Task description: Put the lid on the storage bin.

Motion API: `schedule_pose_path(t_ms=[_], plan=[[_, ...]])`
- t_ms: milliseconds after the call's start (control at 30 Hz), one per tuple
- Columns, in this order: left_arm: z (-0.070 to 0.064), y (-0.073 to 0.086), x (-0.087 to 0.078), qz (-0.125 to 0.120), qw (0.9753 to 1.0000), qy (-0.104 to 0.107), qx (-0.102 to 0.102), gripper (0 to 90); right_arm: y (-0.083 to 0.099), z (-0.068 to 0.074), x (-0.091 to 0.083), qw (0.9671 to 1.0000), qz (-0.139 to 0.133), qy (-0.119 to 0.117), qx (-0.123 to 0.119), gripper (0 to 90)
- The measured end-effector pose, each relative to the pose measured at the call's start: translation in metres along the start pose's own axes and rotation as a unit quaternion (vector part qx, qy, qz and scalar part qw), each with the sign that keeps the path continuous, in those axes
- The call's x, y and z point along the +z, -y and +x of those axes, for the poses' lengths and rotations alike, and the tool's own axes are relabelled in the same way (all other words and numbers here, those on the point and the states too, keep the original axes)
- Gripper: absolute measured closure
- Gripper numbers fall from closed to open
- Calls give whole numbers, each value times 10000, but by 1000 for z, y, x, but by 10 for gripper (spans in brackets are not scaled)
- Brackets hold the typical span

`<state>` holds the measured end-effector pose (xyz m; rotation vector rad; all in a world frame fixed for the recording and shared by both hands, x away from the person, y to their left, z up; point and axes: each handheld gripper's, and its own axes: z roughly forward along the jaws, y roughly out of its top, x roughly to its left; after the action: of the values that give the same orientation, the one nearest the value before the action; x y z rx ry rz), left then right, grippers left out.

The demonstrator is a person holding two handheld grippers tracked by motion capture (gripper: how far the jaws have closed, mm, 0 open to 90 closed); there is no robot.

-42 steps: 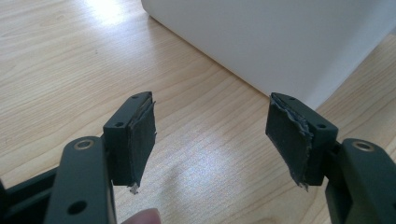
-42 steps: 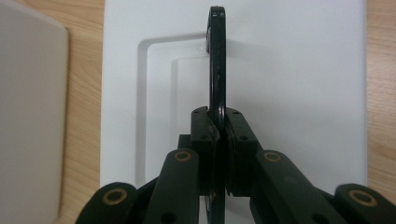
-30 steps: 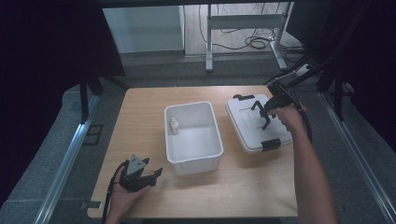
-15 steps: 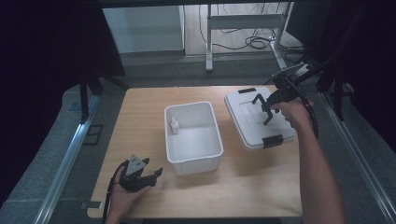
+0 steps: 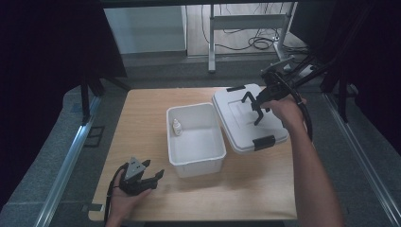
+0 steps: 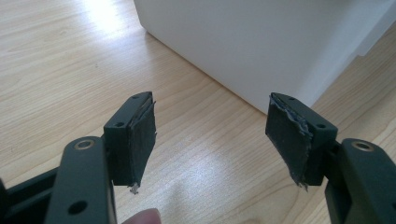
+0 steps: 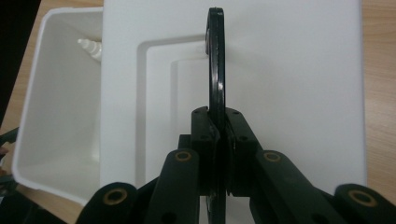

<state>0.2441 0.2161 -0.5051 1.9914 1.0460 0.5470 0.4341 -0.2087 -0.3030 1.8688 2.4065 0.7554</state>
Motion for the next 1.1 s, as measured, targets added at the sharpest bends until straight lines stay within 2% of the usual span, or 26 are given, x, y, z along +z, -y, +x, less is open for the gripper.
schedule_pose_path(t_ms=[133, 200, 300, 400, 600, 633, 767, 867, 933, 1100], plan=[[1, 1, 1, 18, 10000, 8, 8, 335, -3, 18, -3, 10000, -31, -2, 17, 849], [2, 0, 0, 12, 10000, 13, 0, 335, -4, 21, -3, 10000, -28, -6, 12, 849], [2, 0, -2, -30, 10000, 22, -30, 335, -5, 36, 4, 10000, 36, -20, 43, 849], [3, 1, -3, -47, 10000, 41, -65, 335, -4, 45, 11, 10000, 56, -19, 62, 849], [3, 2, 0, -30, 9999, 83, -95, 336, 0, 60, 29, 9990, 76, -100, 436, 849], [3, 2, 0, -30, 9999, 83, -95, 336, 0, 60, 29, 9990, 76, -100, 436, 849], [3, 2, 0, -45, 9999, 108, -107, 336, -2, 79, 42, 9991, 84, -77, 399, 848], [3, 2, -1, -37, 9999, 107, -109, 336, -2, 85, 45, 9993, 86, -76, 360, 848], [4, 2, -1, -49, 9998, 117, -130, 336, -3, 94, 47, 9995, 71, -59, 316, 848], [4, 3, 0, -54, 9998, 128, -140, 336, -3, 102, 49, 9992, 18, -73, 396, 848]])
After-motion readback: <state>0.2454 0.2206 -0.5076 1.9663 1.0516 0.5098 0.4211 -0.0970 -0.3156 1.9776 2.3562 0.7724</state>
